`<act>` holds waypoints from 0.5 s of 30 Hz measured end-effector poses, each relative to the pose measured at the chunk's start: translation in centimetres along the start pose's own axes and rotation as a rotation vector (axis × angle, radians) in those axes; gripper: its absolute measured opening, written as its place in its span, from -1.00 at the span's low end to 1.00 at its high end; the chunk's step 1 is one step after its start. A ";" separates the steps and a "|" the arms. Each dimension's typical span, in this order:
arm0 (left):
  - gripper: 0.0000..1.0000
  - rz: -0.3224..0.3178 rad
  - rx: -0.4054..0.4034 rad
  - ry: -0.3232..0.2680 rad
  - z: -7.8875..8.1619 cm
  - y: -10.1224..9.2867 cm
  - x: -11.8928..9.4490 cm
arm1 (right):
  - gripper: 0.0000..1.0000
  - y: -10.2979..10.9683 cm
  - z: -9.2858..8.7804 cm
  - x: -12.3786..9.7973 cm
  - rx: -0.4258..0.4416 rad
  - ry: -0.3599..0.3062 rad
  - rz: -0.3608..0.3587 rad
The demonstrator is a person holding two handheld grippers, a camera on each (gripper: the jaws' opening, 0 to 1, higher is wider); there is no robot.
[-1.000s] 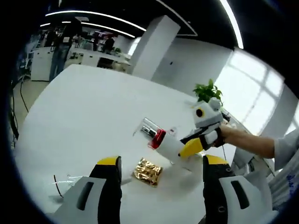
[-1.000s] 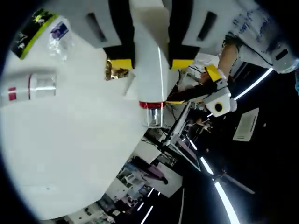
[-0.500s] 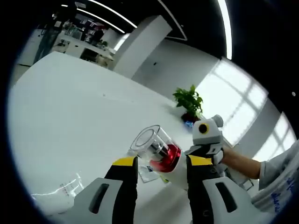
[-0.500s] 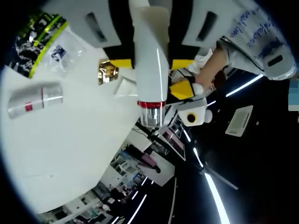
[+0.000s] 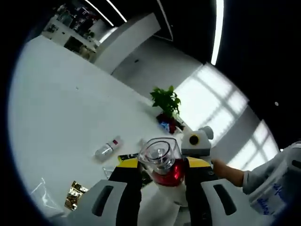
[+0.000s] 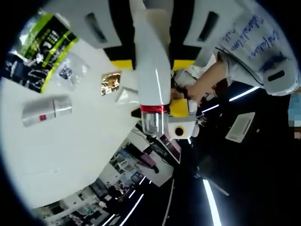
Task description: Arrange the skincare products in the storage area until every visible bottle or jar stands upright without overlapping.
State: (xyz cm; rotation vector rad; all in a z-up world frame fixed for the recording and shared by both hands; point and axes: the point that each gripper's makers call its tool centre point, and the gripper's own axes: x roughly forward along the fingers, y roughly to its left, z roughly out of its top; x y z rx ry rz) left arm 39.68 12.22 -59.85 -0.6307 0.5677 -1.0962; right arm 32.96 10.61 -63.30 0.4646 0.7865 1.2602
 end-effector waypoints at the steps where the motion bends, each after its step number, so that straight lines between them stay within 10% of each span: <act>1: -0.37 -0.007 0.017 0.013 -0.3 -0.5 0.4 | -0.46 0.0 -0.3 -0.2 -0.017 0.009 -0.009; 15: -0.41 0.022 0.187 0.143 -3.0 -4.4 3.9 | -0.45 -1.4 -2.7 -1.7 -0.165 0.104 -0.102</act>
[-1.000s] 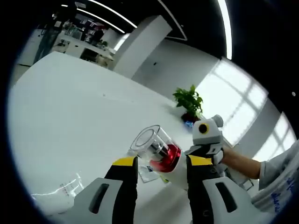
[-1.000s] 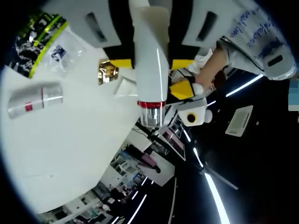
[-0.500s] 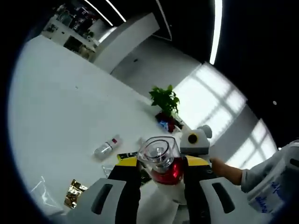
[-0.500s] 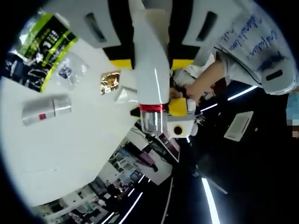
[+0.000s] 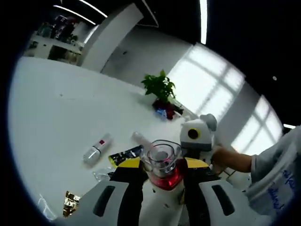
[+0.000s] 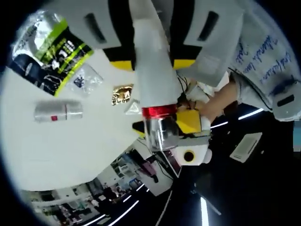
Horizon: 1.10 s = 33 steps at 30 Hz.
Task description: Arrange the skincare products in the storage area until every visible bottle or jar stands upright without overlapping.
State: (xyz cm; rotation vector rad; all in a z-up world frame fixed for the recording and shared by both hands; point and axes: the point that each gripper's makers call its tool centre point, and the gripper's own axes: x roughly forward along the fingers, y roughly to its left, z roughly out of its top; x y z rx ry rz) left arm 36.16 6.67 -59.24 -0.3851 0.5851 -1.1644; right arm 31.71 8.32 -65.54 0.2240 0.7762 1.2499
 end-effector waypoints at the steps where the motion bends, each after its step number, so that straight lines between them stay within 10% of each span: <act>1: -0.42 0.003 0.017 0.009 -0.1 -0.2 0.2 | -0.45 -0.1 -0.2 0.0 -0.013 0.007 -0.010; 33: -0.43 0.057 0.370 0.188 -1.7 -0.9 3.8 | -0.44 -3.6 -2.6 -0.6 -0.360 0.056 -0.105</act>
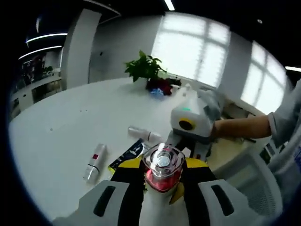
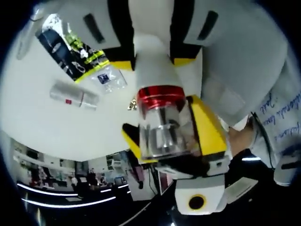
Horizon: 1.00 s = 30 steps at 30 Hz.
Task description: Arrange the skincare products in the storage area until every visible bottle or jar stands upright without overlapping.
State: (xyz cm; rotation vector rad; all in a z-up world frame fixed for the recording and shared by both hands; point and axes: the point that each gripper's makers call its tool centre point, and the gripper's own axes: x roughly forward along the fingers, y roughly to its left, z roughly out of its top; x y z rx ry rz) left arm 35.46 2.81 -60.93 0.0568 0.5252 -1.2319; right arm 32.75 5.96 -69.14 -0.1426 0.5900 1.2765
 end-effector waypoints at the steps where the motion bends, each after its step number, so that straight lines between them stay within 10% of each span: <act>1: -0.43 -0.002 0.009 0.004 -0.1 0.0 0.0 | -0.44 -0.1 0.0 0.0 -0.015 0.000 0.003; 22: -0.48 -0.013 0.086 0.000 0.3 1.1 -0.1 | -0.43 -2.7 0.8 0.9 -0.256 0.061 0.160; 30: -0.48 -0.023 0.101 -0.038 0.5 1.3 -0.1 | -0.40 -2.6 0.7 0.7 -0.227 0.097 0.152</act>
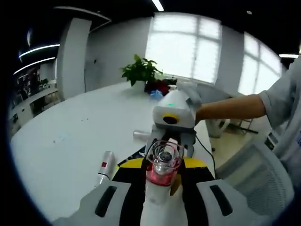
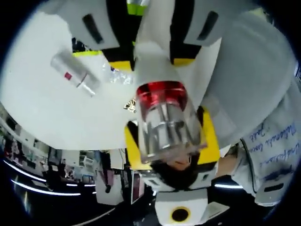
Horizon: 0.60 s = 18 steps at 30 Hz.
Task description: Arrange the skincare products in the storage area until every visible bottle or jar stands upright without overlapping.
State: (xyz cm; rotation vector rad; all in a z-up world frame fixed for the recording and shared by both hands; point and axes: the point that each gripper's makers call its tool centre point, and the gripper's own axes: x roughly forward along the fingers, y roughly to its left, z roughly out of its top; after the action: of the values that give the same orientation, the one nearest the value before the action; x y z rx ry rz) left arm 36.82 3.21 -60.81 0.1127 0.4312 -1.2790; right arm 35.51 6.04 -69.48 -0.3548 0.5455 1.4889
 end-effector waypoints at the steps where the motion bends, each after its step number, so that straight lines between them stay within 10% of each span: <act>1: -0.48 -0.013 -0.008 -0.016 0.1 -0.1 0.1 | -0.38 0.1 0.3 -0.1 0.033 -0.027 -0.011; 18: -0.32 -0.090 0.035 -0.045 -2.4 -0.5 1.4 | -0.27 2.3 1.9 -7.2 0.325 -0.139 -0.364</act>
State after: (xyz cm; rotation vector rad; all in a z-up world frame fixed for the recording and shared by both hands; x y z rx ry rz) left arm 36.04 2.54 -63.50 0.0947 0.3781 -1.3756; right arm 33.52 1.21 -63.76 -0.0873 0.5675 1.0446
